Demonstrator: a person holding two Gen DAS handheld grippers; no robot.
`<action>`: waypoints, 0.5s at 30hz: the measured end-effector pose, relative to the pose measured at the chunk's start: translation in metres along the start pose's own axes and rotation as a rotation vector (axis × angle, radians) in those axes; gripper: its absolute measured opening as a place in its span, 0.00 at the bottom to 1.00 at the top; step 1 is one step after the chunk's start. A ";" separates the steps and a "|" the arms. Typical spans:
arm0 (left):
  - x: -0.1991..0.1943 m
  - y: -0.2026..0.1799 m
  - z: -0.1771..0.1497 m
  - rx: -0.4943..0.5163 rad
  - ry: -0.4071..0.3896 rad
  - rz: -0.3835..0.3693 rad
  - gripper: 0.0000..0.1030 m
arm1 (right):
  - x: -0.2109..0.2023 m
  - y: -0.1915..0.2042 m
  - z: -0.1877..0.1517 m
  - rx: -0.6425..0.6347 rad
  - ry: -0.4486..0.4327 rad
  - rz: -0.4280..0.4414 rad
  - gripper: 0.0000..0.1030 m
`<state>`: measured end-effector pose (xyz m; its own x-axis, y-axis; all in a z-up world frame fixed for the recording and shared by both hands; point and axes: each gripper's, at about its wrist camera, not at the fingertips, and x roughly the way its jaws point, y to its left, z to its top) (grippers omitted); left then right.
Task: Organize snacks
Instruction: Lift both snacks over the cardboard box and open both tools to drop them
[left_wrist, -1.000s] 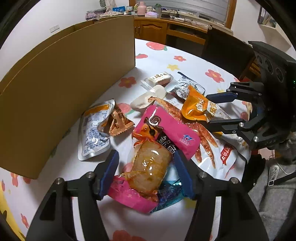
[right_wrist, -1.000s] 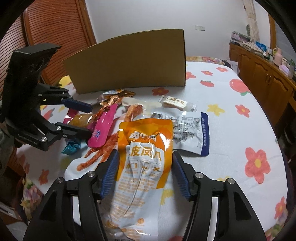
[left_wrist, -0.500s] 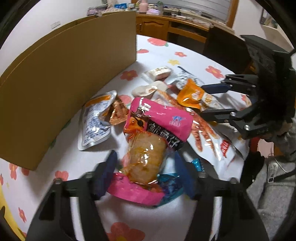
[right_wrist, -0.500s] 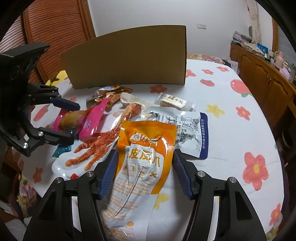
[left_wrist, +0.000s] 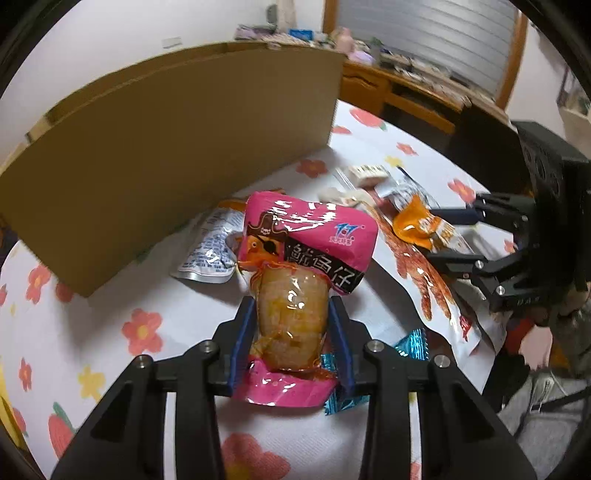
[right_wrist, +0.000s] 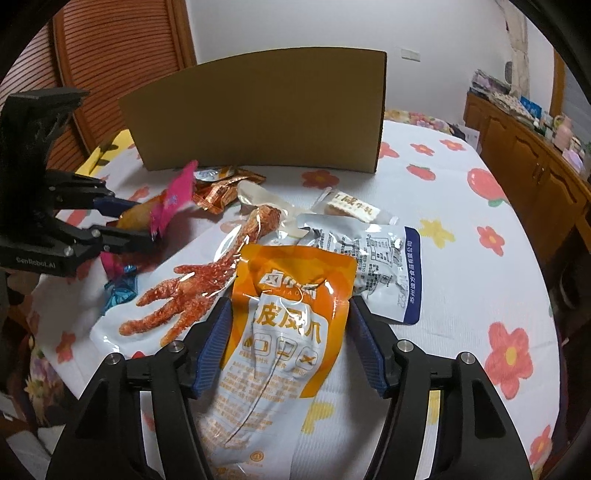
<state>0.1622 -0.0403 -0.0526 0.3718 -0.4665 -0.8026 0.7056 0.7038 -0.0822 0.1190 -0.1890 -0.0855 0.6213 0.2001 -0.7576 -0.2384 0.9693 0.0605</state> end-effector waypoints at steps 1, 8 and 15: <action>-0.003 0.001 -0.002 -0.009 -0.015 0.007 0.36 | 0.000 0.000 0.000 -0.006 0.000 0.002 0.57; -0.016 0.002 -0.007 -0.043 -0.071 0.016 0.36 | -0.005 0.002 0.001 0.003 -0.024 0.005 0.43; -0.031 0.000 -0.006 -0.075 -0.137 0.030 0.36 | -0.031 0.003 0.007 -0.004 -0.100 -0.008 0.42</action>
<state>0.1470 -0.0226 -0.0313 0.4750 -0.5096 -0.7174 0.6478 0.7543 -0.1069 0.1049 -0.1909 -0.0573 0.6948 0.2055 -0.6892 -0.2360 0.9704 0.0513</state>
